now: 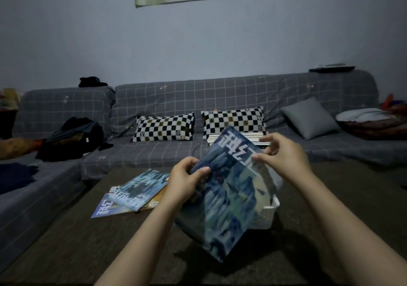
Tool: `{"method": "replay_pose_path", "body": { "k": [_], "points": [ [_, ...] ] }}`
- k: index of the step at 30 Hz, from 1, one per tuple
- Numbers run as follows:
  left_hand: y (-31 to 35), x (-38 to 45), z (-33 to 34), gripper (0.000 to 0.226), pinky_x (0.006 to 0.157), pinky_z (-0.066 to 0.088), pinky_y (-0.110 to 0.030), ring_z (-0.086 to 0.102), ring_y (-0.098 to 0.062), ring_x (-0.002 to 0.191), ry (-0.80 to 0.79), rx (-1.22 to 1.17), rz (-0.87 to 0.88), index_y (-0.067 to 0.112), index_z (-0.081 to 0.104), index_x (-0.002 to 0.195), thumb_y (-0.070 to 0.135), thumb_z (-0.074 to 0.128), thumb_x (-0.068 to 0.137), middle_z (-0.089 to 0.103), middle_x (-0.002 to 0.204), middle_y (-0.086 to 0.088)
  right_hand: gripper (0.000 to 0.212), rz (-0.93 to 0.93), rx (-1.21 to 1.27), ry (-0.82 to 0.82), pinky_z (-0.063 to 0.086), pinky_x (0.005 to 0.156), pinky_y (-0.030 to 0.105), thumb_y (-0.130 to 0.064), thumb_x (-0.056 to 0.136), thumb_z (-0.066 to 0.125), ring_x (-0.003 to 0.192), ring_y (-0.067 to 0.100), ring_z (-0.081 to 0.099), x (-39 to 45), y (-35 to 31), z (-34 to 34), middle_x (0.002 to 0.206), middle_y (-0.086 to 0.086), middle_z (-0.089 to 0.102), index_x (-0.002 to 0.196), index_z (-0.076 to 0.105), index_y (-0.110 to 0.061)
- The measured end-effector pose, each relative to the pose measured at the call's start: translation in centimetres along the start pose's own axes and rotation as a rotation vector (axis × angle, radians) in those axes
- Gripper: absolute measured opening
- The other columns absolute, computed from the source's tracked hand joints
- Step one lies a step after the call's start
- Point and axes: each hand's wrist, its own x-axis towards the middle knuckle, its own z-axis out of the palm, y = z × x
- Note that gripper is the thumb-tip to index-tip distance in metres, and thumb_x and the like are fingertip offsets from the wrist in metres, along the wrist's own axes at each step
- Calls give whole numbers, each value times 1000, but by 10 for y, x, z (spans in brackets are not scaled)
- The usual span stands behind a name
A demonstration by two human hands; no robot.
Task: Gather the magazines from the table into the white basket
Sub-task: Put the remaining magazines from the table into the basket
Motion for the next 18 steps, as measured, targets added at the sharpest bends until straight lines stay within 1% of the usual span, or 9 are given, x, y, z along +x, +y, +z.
{"method": "replay_pose_path", "body": {
  "k": [2,3,6,7,9,10,12,15,18],
  "points": [
    [-4,9,10,13,51,54,-24,67,-10,64,64,-128,-41,14,63,84,26,70,84,70,76,0,30,55,-11,23,45,57,28,-42,68,78,75,6,57,5,17,-6,83,-13,63,90,63,-30],
    [-7,15,14,13,52,53,-24,67,-11,66,99,-172,-63,15,63,83,26,70,84,70,77,0,27,86,21,51,42,55,25,-38,69,78,73,4,56,8,25,-8,82,-12,63,89,63,-28],
    [-15,32,27,12,66,55,-33,68,-21,81,160,-271,-102,18,62,83,28,69,84,70,84,-1,34,177,295,83,40,55,17,-21,72,78,71,-1,58,17,43,-6,76,-10,66,101,63,-16],
    [-17,37,32,12,72,56,-39,67,-25,85,168,-310,-112,18,61,84,29,68,85,70,87,-4,37,190,378,55,42,57,14,-17,74,77,74,0,60,20,46,-2,82,-6,69,108,63,-13],
    [-18,46,42,12,80,53,-49,66,-31,88,183,-393,-134,19,61,85,29,67,85,69,89,-7,45,180,406,25,41,63,11,-15,77,74,84,1,57,25,54,9,108,1,66,119,60,-15],
    [-18,50,47,11,82,53,-51,65,-32,88,192,-447,-142,20,61,85,29,66,86,69,87,-6,49,190,398,24,41,66,13,-16,78,74,89,3,55,27,57,16,120,3,60,124,57,-17],
    [-18,59,58,8,85,51,-54,63,-31,87,202,-540,-149,19,60,86,25,65,87,67,86,-5,57,261,440,-1,42,70,20,-16,79,72,96,10,54,31,65,29,130,6,53,131,48,-17],
    [-23,67,70,7,87,51,-56,63,-31,88,218,-546,-139,18,59,86,22,64,88,66,88,-8,49,323,496,-20,43,63,19,-12,81,70,87,7,57,35,76,47,117,8,62,125,50,-13],
    [-35,69,80,8,82,54,-49,65,-32,89,253,-507,-136,16,60,87,23,65,88,68,92,-12,38,331,465,54,42,56,19,-13,79,71,75,2,57,37,86,63,94,-6,61,112,52,-20]
  ]
}}
